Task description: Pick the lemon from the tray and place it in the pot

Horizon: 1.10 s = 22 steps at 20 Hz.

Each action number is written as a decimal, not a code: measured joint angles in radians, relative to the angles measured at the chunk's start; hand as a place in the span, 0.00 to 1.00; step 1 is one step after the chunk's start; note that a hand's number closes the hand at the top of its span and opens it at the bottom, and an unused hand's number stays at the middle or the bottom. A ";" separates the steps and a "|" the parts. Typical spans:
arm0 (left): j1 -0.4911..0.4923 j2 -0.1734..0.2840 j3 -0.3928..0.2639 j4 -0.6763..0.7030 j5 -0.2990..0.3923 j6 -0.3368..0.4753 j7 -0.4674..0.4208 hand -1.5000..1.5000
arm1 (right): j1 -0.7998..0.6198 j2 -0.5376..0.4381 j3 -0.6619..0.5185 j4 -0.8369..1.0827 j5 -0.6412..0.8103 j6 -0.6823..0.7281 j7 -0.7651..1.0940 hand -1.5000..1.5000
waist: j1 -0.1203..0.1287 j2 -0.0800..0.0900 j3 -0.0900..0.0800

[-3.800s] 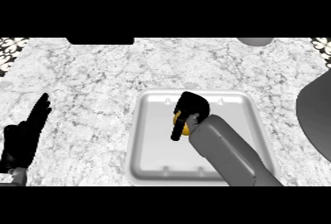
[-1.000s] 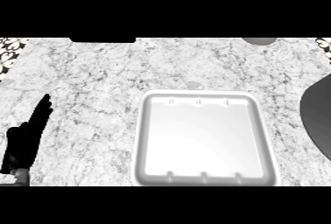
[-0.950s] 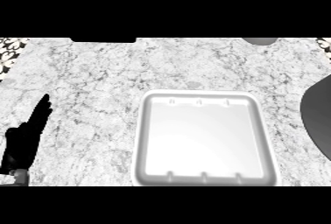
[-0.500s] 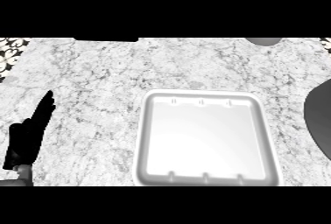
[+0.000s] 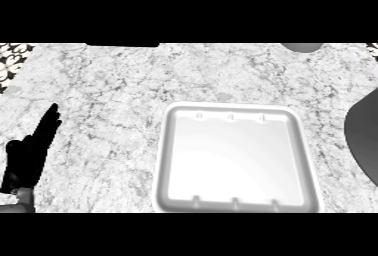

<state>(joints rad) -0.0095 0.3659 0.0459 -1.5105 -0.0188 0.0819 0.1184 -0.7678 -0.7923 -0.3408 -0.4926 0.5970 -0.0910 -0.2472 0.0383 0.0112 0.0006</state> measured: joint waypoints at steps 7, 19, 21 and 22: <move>0.022 -0.016 0.002 -0.005 -0.011 -0.002 -0.018 0.50 | -0.071 0.000 -0.087 0.113 -0.075 -0.020 -0.146 0.00 | -0.003 0.000 0.001; 0.030 -0.016 0.030 0.000 -0.016 -0.011 -0.015 0.50 | -0.056 -0.068 -0.303 0.136 -0.345 0.187 -0.226 0.00 | -0.029 -0.009 0.000; 0.020 -0.015 0.036 0.008 -0.014 -0.019 -0.012 0.50 | -0.036 -0.097 -0.320 0.140 -0.375 0.246 -0.224 0.00 | -0.031 -0.009 0.001; 0.012 -0.019 0.035 0.001 -0.016 -0.015 0.007 0.50 | -0.022 -0.104 -0.328 0.132 -0.392 0.274 -0.219 0.00 | -0.035 -0.010 0.000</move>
<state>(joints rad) 0.0024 0.3470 0.0812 -1.5100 -0.0349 0.0671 0.1252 -0.7897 -0.8961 -0.6687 -0.3606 0.2052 0.1828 -0.4666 0.0035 0.0010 0.0007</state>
